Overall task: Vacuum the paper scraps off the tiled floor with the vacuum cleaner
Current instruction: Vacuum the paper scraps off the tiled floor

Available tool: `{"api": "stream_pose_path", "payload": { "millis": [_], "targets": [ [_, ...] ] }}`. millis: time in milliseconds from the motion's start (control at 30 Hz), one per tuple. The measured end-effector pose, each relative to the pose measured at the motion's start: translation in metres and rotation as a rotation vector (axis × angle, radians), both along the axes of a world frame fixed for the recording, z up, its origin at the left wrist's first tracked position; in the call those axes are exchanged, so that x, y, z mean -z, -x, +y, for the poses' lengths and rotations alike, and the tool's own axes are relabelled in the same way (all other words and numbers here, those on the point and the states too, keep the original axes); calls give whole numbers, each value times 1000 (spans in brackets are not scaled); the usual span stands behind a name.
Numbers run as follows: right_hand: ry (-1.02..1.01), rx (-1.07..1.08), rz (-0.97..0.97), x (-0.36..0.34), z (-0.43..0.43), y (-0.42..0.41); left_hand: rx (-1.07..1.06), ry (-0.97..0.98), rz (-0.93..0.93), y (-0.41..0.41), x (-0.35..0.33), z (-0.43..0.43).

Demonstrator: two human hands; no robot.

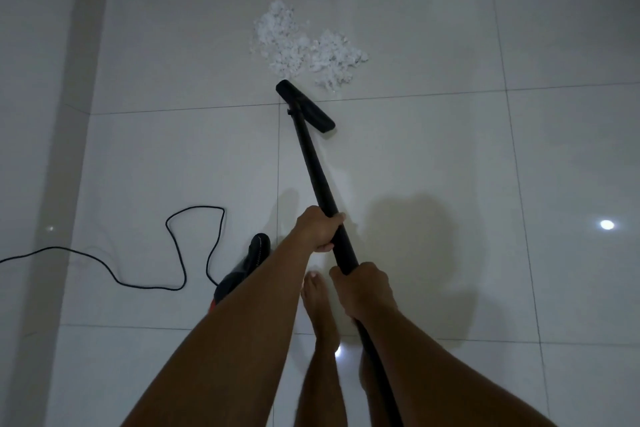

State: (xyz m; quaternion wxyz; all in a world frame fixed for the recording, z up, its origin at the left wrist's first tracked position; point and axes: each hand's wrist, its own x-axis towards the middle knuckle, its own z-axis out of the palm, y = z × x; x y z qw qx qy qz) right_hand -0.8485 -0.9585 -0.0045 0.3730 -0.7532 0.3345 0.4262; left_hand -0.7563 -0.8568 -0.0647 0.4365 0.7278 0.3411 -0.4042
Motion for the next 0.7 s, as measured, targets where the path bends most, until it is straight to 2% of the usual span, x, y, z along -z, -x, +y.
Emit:
{"api": "stream_pose_path", "payload": {
  "millis": [267, 500, 700],
  "targets": [
    [45, -150, -75, 34, 25, -67, -106, -23, -39, -56, 16, 29],
    [126, -396, -110, 55, 42, -120, -222, 56, 10, -98, 37, 64],
    [219, -434, -129, 75, 51, -139, -234, 107, 32, -122, 59, 70]
  ]
}}
